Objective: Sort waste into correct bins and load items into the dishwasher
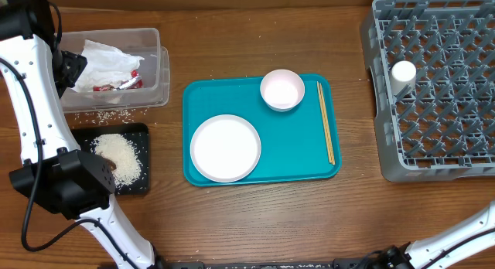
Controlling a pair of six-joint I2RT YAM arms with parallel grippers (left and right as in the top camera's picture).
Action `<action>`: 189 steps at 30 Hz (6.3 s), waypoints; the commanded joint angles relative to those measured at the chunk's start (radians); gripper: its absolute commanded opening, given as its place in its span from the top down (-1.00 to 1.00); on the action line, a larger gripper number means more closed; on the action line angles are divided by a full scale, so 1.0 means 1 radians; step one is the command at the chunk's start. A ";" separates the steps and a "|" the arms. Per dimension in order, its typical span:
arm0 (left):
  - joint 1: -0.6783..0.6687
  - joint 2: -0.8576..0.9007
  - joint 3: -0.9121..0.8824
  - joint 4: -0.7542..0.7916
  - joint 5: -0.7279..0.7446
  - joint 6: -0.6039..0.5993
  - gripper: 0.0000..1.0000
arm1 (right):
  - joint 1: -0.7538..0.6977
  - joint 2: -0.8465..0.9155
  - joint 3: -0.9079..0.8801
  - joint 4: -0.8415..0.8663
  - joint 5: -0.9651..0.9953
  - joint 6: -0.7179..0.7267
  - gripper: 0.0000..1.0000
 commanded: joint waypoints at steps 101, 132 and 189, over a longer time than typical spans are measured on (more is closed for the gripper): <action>-0.008 -0.019 0.000 -0.003 -0.007 -0.013 -1.00 | -0.087 0.009 0.007 0.024 -0.324 0.043 0.88; -0.009 -0.019 0.000 -0.003 -0.007 -0.013 -1.00 | -0.074 0.079 0.008 0.046 -0.137 0.100 0.81; -0.009 -0.019 0.000 -0.003 -0.007 -0.013 -0.99 | 0.943 -0.222 0.006 -0.793 0.566 -0.209 -1.00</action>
